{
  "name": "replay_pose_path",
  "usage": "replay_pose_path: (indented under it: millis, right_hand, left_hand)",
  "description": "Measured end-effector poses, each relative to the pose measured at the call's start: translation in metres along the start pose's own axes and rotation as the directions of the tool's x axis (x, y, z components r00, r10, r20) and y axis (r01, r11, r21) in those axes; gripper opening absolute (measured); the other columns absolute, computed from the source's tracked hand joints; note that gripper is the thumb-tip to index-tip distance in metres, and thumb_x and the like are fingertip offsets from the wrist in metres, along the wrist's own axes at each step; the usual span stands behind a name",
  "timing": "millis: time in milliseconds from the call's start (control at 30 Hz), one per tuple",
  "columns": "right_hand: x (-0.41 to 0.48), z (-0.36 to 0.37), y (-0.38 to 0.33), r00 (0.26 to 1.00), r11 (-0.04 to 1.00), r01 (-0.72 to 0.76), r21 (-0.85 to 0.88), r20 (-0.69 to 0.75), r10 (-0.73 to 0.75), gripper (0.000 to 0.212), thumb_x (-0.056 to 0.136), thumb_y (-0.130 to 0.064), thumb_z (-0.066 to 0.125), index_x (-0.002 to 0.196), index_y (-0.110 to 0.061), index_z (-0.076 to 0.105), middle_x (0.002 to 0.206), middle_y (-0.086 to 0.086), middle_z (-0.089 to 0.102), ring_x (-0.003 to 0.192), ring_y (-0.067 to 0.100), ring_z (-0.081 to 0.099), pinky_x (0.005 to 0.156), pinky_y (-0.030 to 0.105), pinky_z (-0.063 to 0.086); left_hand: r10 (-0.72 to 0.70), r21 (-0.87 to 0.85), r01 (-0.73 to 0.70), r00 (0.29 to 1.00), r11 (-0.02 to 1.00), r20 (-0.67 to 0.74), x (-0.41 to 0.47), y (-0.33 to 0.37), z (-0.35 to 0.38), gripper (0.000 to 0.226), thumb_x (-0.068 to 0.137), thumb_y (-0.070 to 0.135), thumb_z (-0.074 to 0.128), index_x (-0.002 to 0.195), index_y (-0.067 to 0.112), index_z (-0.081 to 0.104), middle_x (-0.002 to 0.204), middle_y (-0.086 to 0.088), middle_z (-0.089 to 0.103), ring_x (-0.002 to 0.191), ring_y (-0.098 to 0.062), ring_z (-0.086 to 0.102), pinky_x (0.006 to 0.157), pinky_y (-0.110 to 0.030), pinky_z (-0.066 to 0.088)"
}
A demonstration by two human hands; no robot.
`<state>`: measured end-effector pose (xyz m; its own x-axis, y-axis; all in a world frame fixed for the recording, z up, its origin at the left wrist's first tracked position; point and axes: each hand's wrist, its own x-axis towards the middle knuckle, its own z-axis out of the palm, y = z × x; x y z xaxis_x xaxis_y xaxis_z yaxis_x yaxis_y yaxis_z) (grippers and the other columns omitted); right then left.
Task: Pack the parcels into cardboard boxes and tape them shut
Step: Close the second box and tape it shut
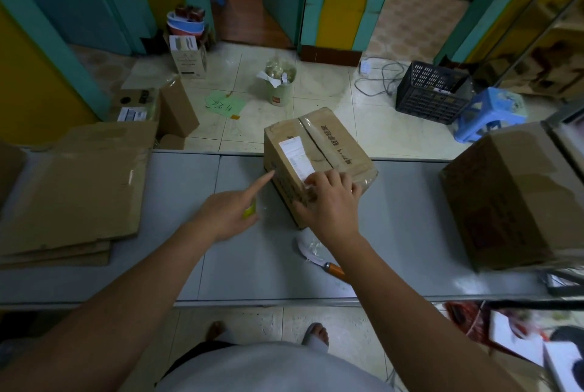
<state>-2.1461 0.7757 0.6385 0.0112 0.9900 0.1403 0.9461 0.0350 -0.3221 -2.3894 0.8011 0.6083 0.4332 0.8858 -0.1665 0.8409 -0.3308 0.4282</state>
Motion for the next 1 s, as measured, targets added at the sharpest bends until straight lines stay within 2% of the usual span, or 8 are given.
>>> replay_pose_path:
  millis: [167, 333, 433, 533, 600, 700, 800, 1000]
  right_hand:
    - [0.0, -0.022, 0.015, 0.991, 0.992, 0.1, 0.08, 0.077, -0.106, 0.071, 0.075, -0.074, 0.073, 0.133, -0.037, 0.056, 0.13, -0.012, 0.055, 0.124, 0.017, 0.041, 0.109, 0.041, 0.027]
    - [0.011, -0.051, 0.072, 0.979, 0.954, 0.197, 0.227, 0.004, -0.203, 0.057, 0.08, -0.063, 0.077, 0.129, -0.038, 0.062, 0.132, -0.016, 0.058, 0.128, 0.014, 0.043, 0.11, 0.044, 0.033]
    - [0.03, -0.063, 0.114, 0.984, 0.949, 0.165, 0.269, 0.02, -0.177, 0.049, 0.089, -0.054, 0.074, 0.133, -0.039, 0.063, 0.143, -0.017, 0.055, 0.138, 0.015, 0.038, 0.113, 0.042, 0.034]
    - [0.047, -0.063, 0.138, 0.962, 0.931, 0.16, 0.328, 0.161, -0.222, 0.042, 0.096, -0.037, 0.072, 0.138, -0.035, 0.064, 0.152, -0.019, 0.047, 0.138, 0.002, 0.038, 0.117, 0.035, 0.036]
    - [0.053, -0.061, 0.141, 0.947, 0.927, 0.141, 0.349, 0.225, -0.228, 0.04, 0.096, -0.028, 0.074, 0.135, -0.031, 0.067, 0.151, -0.02, 0.046, 0.131, -0.007, 0.041, 0.116, 0.031, 0.04]
    - [0.052, -0.056, 0.137, 0.954, 0.914, 0.119, 0.388, 0.212, -0.214, 0.038, 0.093, -0.023, 0.077, 0.131, -0.027, 0.071, 0.149, -0.015, 0.05, 0.128, -0.01, 0.042, 0.114, 0.026, 0.039]
    - [0.042, -0.049, 0.133, 0.956, 0.908, 0.117, 0.402, 0.202, -0.212, 0.036, 0.092, -0.028, 0.078, 0.127, -0.03, 0.073, 0.145, -0.016, 0.049, 0.125, 0.0, 0.051, 0.109, 0.027, 0.044]
    - [0.017, -0.034, 0.133, 0.964, 0.906, 0.166, 0.391, 0.131, -0.233, 0.041, 0.092, -0.048, 0.063, 0.13, -0.034, 0.072, 0.144, -0.012, 0.049, 0.113, 0.012, 0.058, 0.101, 0.032, 0.051]
  left_hand:
    - [-0.116, 0.026, 0.118, 0.992, 0.993, -0.039, -0.015, -0.025, 0.045, 0.117, 0.089, 0.041, 0.081, 0.155, 0.065, -0.013, 0.107, -0.002, 0.064, 0.114, -0.027, 0.06, 0.089, -0.038, 0.054]
    - [-0.192, -0.09, 0.189, 0.981, 0.978, -0.029, -0.026, -0.025, 0.051, 0.12, 0.082, 0.045, 0.087, 0.157, 0.063, -0.005, 0.088, 0.005, 0.053, 0.083, -0.016, 0.058, 0.07, -0.033, 0.052]
    - [-0.218, -0.129, 0.198, 0.962, 0.972, -0.165, -0.028, -0.016, 0.041, 0.084, 0.088, 0.045, 0.08, 0.154, 0.052, 0.028, 0.109, 0.006, 0.057, 0.092, -0.021, 0.062, 0.074, -0.041, 0.057]
    - [-0.107, -0.177, 0.037, 0.909, 0.984, -0.403, -0.014, 0.02, 0.021, 0.031, 0.097, 0.033, 0.07, 0.126, 0.034, 0.061, 0.11, 0.012, 0.05, 0.09, -0.016, 0.062, 0.073, -0.036, 0.056]
    - [-0.039, -0.218, -0.084, 0.862, 0.972, -0.506, 0.005, 0.057, 0.005, 0.029, 0.097, 0.031, 0.071, 0.125, 0.027, 0.066, 0.118, 0.009, 0.047, 0.104, -0.011, 0.056, 0.084, -0.03, 0.053]
    - [-0.028, -0.347, -0.146, 0.893, 0.926, -0.449, 0.03, 0.101, -0.003, 0.041, 0.095, 0.037, 0.074, 0.133, 0.027, 0.067, 0.139, 0.007, 0.043, 0.128, -0.009, 0.048, 0.104, -0.024, 0.046]
    - [-0.017, -0.344, -0.106, 0.942, 0.933, -0.335, 0.04, 0.109, 0.007, 0.045, 0.093, 0.039, 0.078, 0.134, 0.023, 0.071, 0.147, 0.004, 0.046, 0.142, -0.016, 0.04, 0.12, -0.037, 0.038]
    - [0.083, -0.264, -0.153, 0.963, 0.952, -0.258, 0.035, 0.08, 0.003, 0.049, 0.094, 0.037, 0.076, 0.14, 0.025, 0.068, 0.158, 0.007, 0.047, 0.151, -0.004, 0.027, 0.123, -0.031, 0.027]
